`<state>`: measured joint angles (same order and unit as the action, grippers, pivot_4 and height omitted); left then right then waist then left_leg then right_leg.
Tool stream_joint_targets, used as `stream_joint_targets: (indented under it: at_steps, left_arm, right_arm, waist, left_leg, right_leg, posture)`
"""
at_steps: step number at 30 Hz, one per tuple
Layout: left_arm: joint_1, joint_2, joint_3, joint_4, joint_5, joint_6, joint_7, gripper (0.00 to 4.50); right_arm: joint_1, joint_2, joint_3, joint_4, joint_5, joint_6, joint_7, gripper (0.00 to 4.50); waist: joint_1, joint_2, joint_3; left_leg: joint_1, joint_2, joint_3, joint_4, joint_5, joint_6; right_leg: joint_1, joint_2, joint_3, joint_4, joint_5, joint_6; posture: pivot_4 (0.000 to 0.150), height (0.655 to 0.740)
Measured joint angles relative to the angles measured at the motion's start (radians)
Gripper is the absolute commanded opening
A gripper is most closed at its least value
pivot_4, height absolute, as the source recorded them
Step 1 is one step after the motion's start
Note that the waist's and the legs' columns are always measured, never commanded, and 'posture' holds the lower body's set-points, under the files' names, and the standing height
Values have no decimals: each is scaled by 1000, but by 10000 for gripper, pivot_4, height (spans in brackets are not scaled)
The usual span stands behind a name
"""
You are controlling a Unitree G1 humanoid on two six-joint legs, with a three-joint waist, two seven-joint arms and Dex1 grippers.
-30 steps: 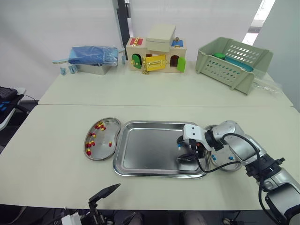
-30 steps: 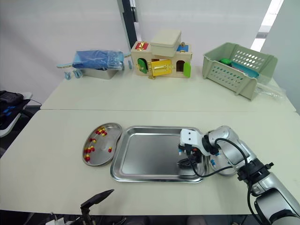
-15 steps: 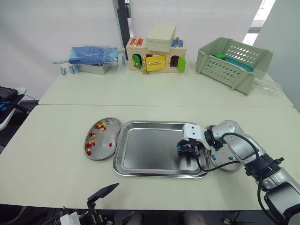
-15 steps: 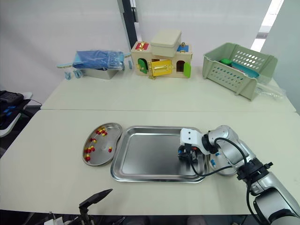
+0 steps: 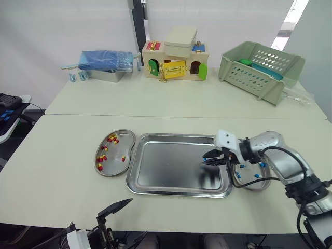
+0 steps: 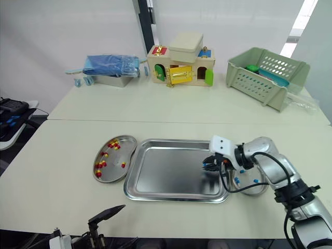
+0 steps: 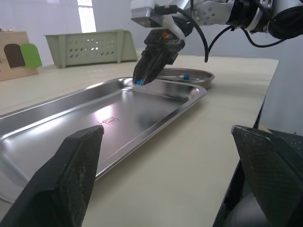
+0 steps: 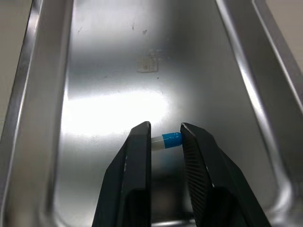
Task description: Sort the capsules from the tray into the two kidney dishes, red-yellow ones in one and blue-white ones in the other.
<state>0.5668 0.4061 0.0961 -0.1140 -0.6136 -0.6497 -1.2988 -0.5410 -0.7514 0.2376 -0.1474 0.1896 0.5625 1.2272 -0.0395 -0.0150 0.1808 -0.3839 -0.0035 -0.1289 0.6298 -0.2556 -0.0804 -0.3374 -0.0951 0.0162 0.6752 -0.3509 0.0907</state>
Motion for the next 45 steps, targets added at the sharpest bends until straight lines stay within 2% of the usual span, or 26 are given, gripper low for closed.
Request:
stream_joint_targets:
  at_steps: [4, 9, 13, 23, 25, 28, 31, 35, 42, 45]
  left_arm:
    - [-23, 32, -19, -2, -14, 12, -45, 45000]
    - [-71, 71, -32, 1, -50, 28, -120, 45000]
    - [-127, 89, -33, 2, -70, 68, -151, 45000]
    - [-144, 108, -33, -135, -64, 193, -73, 45000]
    - [-128, 111, -33, -162, -60, 209, -59, 45000]
    - [-108, 115, -33, -202, -49, 231, -31, 45000]
    - [-105, 117, -33, -233, -43, 248, -7, 45000]
    - [-97, 117, -32, -239, -39, 256, 18, 45000]
    - [-102, 136, 34, -245, -26, 309, 116, 45000]
    - [-133, 182, 156, -238, -20, 391, 237, 45000]
  right_arm:
    - [95, -91, -105, -81, 59, 59, -10, 7013]
    - [294, -223, -270, -128, 100, 91, -25, 7013]
    - [413, -264, -367, -140, 108, 92, -48, 7013]
    - [454, -264, -383, -138, 108, 26, -79, 7013]
    - [455, -264, -383, -131, 108, 8, -77, 13971]
    - [464, -265, -383, -131, 110, 0, -72, 20789]
    - [466, -265, -383, -124, 112, -7, -70, 29877]
    - [466, -266, -383, -111, 120, -9, -68, 43766]
    - [483, -274, -458, -61, 151, -31, -61, 44428]
    - [519, -294, -551, 25, 152, -102, -35, 44428]
  waist:
    - [9, 0, 0]
    - [13, 0, 0]
    - [4, 0, 0]
    - [4, 0, 0]
    - [5, 0, 0]
    - [7, 0, 1]
    - [8, 0, 1]
    - [7, 0, 1]
    - [9, -1, 1]
    - [10, -1, 1]
  left_leg:
    - [0, 0, 0, 0, 0, 0]
    - [-1, 0, 0, 0, 0, 0]
    - [1, 1, 1, 0, 0, 0]
    - [1, 1, 1, 0, 0, 0]
    - [1, 1, 1, 0, 0, 0]
    - [0, 1, 1, 0, 0, 0]
    - [0, 1, 1, 0, 0, 0]
    - [0, 1, 1, 0, 0, 0]
    - [0, 1, 1, 0, 0, 0]
    - [1, 1, 0, 0, 0, 0]
  right_leg:
    - [0, 0, 0, -1, 0, 0]
    - [1, 0, -1, -1, 0, 0]
    - [1, 1, 0, 0, 0, 0]
    - [1, 1, 0, 0, 0, 0]
    - [1, 1, 1, -1, 0, 0]
    - [1, 1, 0, -1, 0, 0]
    - [1, 1, 0, -1, 0, 0]
    - [1, 1, 0, -1, 0, 0]
    - [1, 1, 0, -1, 0, 0]
    - [2, 2, 0, -1, 0, 0]
  posture:
    - [1500, 7400]
    - [1500, 7400]
    - [1500, 7400]
    - [1500, 7400]
    - [1500, 7400]
    - [1500, 7400]
    - [1500, 7400]
    - [1500, 7400]
    - [1500, 7400]
    - [1500, 7400]
